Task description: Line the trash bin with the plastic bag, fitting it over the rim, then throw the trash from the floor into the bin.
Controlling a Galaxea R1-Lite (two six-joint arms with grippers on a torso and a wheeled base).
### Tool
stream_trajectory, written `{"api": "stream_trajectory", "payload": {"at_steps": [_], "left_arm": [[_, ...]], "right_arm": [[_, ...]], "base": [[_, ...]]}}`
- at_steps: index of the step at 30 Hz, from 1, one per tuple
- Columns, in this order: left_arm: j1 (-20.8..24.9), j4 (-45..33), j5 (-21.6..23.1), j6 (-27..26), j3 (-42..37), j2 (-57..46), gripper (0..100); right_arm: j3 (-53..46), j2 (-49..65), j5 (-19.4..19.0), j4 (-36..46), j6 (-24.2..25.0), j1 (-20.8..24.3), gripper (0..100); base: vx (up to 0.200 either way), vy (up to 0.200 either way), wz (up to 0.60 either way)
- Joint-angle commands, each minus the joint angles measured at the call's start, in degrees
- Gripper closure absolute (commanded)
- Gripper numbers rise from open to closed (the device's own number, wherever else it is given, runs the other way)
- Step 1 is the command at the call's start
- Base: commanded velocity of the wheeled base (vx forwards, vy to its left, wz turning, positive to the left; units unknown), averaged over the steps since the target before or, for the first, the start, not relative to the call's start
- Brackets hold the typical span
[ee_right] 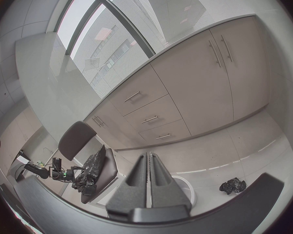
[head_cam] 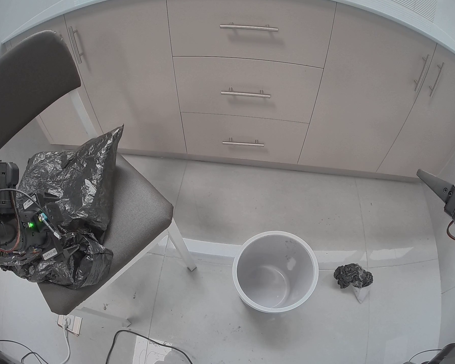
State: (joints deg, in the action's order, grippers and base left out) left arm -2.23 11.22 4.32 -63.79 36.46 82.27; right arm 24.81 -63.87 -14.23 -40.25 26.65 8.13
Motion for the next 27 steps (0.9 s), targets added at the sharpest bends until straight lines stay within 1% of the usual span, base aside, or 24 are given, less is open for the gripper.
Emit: {"api": "stream_trajectory", "payload": {"at_steps": [1, 13, 21, 26, 27], "left_arm": [[-0.5, -0.1, 0.1, -0.1, -0.4, 0.8, 0], [-0.1, 0.0, 0.2, -0.1, -2.6, 2.1, 0], [-0.1, 0.3, 0.3, 0.2, -1.7, 4.2, 0], [0.0, 2.8, 0.4, 0.5, -1.2, 5.6, 0], [0.0, 5.0, 0.5, 0.5, -1.2, 6.8, 100]], "right_arm": [[0.1, -0.3, 0.0, 0.0, 0.0, 0.0, 100], [0.1, -1.1, 0.0, 0.0, 0.0, 0.0, 100], [0.0, -1.3, 0.0, 0.0, 0.0, 0.0, 100], [0.0, -1.5, 0.0, -0.1, 0.0, 0.0, 100], [0.0, -1.5, -0.1, -0.1, 0.0, 0.0, 100]], "base": [[0.0, 0.0, 0.0], [0.0, 0.0, 0.0], [0.0, 0.0, 0.0], [0.0, 0.0, 0.0], [0.0, 0.0, 0.0]]}}
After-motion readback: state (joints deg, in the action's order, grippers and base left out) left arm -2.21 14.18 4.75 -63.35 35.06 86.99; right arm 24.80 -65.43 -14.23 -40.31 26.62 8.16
